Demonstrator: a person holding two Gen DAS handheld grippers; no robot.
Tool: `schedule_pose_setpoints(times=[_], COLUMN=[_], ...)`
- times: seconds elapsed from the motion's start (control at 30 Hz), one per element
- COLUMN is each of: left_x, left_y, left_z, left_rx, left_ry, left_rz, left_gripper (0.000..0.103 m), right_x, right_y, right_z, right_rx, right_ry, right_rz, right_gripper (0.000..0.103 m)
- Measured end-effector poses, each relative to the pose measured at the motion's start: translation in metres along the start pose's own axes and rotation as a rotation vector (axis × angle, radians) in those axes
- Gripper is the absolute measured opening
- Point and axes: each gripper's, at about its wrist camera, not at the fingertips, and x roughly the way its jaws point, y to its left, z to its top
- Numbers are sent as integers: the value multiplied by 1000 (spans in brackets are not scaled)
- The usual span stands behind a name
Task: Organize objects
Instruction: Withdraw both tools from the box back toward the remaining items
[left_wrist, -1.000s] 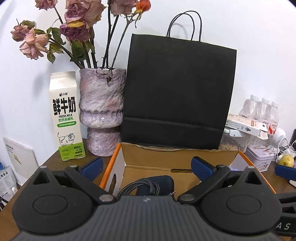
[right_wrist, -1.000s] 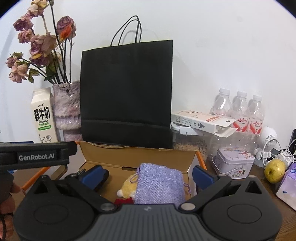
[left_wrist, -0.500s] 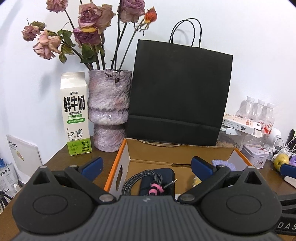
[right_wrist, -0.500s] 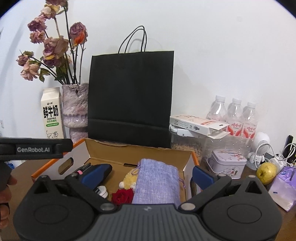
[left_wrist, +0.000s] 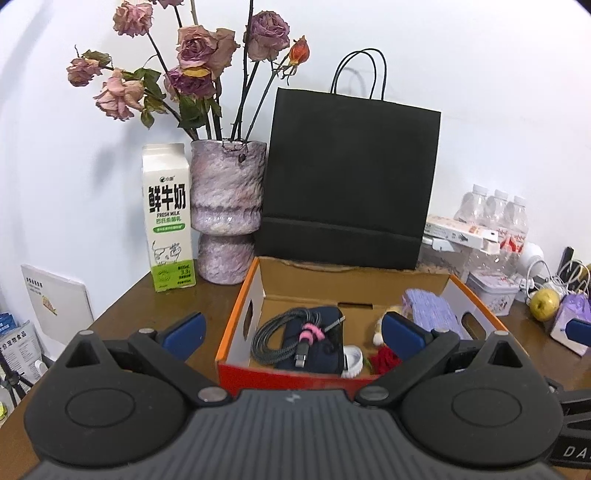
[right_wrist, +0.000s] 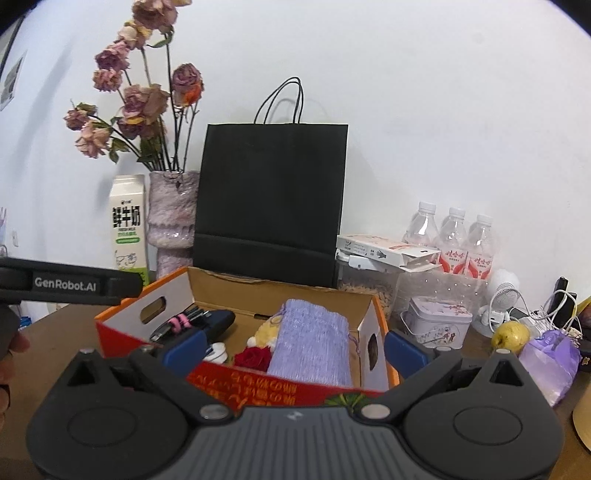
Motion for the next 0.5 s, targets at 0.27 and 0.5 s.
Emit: schedule_pose_setpoints(times=[0.27, 0.5], left_x=[-26, -46], left_y=[3, 4], left_z=[-21, -42], left_rx=[10, 31], left_ry=[17, 32], left_rz=[0, -9], left_gripper=[103, 103], right_x=[-38, -68], right_y=[5, 14], right_z=[-18, -37], right_rx=[5, -17], right_ry=[-37, -51], right_rz=[18, 29], right_gripper=[103, 103])
